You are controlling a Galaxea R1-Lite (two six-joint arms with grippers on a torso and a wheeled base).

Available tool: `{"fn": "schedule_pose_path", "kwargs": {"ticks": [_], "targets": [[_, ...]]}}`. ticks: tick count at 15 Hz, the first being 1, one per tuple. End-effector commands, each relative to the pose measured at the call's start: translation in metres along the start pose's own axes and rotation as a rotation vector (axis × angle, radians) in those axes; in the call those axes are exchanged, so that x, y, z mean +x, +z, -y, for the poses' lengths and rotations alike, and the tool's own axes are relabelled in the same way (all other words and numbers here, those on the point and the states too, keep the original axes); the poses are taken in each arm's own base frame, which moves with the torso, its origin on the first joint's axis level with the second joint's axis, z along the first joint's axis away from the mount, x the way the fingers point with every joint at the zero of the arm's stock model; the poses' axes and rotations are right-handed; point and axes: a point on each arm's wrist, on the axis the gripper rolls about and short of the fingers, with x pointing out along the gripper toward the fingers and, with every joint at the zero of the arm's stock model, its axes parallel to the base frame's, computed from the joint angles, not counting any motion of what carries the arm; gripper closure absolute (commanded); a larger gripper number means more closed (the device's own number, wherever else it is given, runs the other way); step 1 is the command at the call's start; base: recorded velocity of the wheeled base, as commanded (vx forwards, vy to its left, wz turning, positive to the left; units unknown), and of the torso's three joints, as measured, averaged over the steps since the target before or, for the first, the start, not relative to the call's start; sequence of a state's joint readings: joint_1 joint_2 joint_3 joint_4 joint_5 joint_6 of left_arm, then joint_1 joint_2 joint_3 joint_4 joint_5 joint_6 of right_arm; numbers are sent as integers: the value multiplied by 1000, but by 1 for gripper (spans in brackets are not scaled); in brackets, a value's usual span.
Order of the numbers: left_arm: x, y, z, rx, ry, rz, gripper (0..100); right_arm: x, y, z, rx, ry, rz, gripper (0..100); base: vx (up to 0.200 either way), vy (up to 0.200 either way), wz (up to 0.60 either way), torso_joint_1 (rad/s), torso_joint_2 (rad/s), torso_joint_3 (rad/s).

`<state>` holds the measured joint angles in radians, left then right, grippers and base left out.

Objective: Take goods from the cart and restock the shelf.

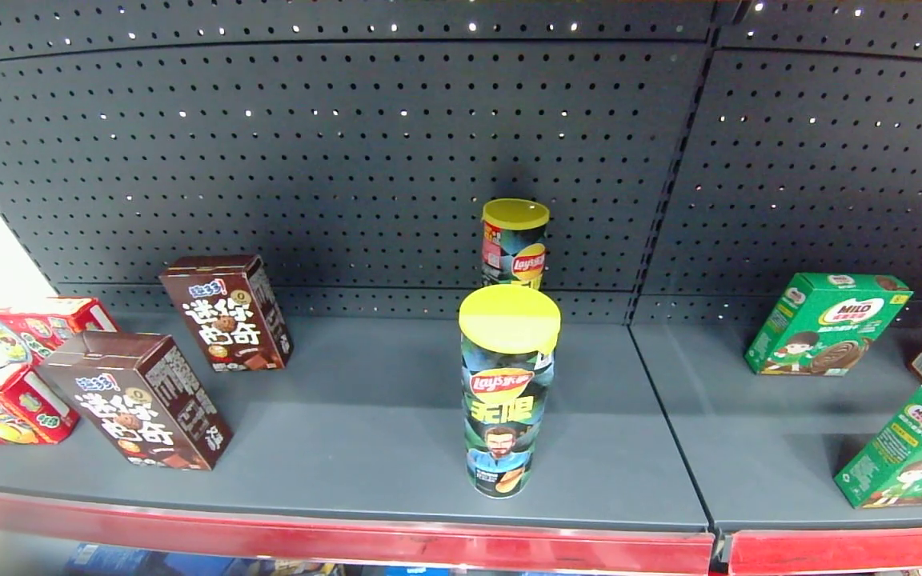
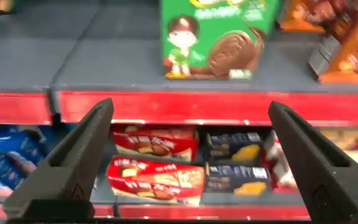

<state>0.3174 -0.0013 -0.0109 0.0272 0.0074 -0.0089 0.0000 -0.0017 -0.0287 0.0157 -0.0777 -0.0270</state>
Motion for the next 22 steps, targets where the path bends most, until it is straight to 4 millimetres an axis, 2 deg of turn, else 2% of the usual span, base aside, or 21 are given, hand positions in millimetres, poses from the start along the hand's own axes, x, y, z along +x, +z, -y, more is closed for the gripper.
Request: {"fn": "schedule_pose_path", "kwargs": {"ticks": [1, 7, 10, 11, 12, 13, 14, 15, 17, 18, 20, 21, 22], "targets": [[0, 0, 0, 4, 0, -2, 0, 0, 0, 1, -10, -31, 0, 0, 0, 0, 0, 0, 0, 0], [0, 0, 2, 127, -97, 11, 0, 0, 0, 1, -1, -33, 0, 0, 0, 0, 0, 0, 0, 0], [0, 3, 2, 101, -100, 31, 0, 0, 0, 1, 11, -25, -4, 0, 0, 0, 0, 0, 0, 0], [-6, 23, 2, 25, -82, 104, 0, 0, 0, 1, 30, -25, -1, 0, 0, 0, 0, 0, 0, 0], [-1, 39, 2, -18, -67, 55, 0, 0, 1, 0, 44, -14, 2, 0, 0, 0, 0, 0, 0, 0], [1, 48, 2, -16, -68, 60, 0, 0, 1, 0, 47, -2, 2, 0, 0, 0, 0, 0, 0, 0], [-2, 73, 3, -7, -99, 148, 0, 0, 0, 0, 50, 21, 1, 0, 0, 0, 0, 0, 0, 0], [-3, 81, 4, -3, -137, 168, 0, 0, 0, -1, 39, 22, 1, 0, 0, 0, 0, 0, 0, 0], [-14, 117, 8, 61, -360, 258, 0, 0, 1, -1, 29, 27, 1, 0, 0, 0, 0, 0, 0, 0], [-18, 129, 11, 74, -473, 281, 0, 0, 0, -1, 28, 27, -1, 0, 0, 0, 0, 0, 0, 0], [-19, 128, 12, 53, -557, 269, 0, 0, 0, -1, 19, 44, 0, 0, 0, 0, 0, 0, 0, 0], [-16, 120, 13, 28, -556, 241, 0, 0, 1, -2, 18, 95, 2, 0, 0, 0, 0, 0, 0, 0], [-13, 102, 12, 15, -555, 204, 0, 0, 1, -3, 21, 153, 0, 0, 0, 0, 0, 0, 0, 0]]}}
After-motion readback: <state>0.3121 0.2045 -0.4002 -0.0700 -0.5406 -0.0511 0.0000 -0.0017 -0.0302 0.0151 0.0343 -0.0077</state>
